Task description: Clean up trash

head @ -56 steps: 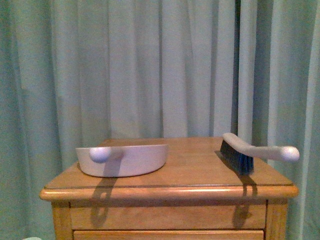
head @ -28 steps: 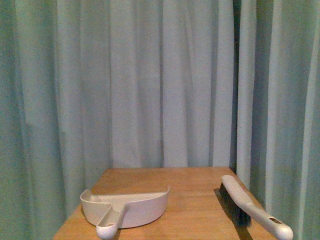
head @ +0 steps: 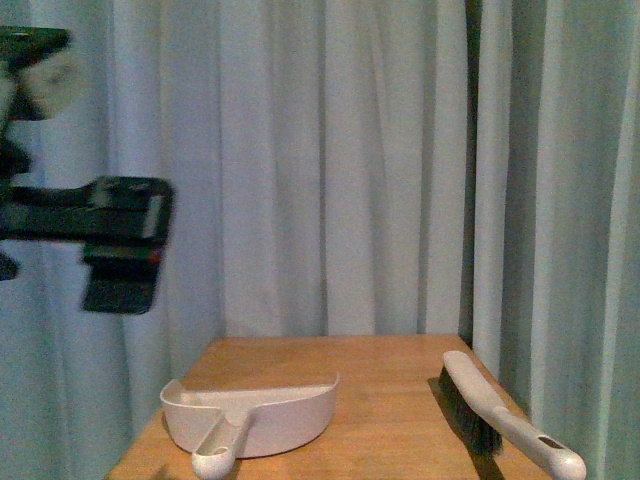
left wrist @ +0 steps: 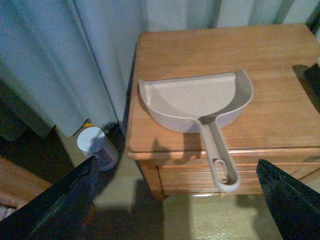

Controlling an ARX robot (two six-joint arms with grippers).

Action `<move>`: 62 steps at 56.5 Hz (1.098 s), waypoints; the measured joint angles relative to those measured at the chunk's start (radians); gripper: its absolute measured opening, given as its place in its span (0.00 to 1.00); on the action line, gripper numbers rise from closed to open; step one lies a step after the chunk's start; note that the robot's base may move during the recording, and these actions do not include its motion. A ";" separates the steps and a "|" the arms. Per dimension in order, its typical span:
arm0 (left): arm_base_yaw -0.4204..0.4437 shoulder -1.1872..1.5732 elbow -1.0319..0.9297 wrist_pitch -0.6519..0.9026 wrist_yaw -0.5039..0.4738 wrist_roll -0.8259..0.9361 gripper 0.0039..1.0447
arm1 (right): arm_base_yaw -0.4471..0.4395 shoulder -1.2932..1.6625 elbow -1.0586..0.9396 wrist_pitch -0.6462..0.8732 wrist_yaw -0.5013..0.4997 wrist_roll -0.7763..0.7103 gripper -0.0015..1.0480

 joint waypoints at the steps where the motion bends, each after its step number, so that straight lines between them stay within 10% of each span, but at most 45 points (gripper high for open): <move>1: -0.013 0.031 0.035 -0.018 -0.005 -0.005 0.93 | 0.000 0.000 0.000 0.000 0.000 0.000 0.93; 20: -0.124 0.456 0.341 -0.141 -0.120 -0.049 0.93 | 0.000 0.000 0.000 0.000 0.000 0.000 0.93; 62: -0.064 0.709 0.393 -0.157 -0.128 -0.122 0.93 | 0.000 0.000 0.000 0.000 0.000 0.000 0.93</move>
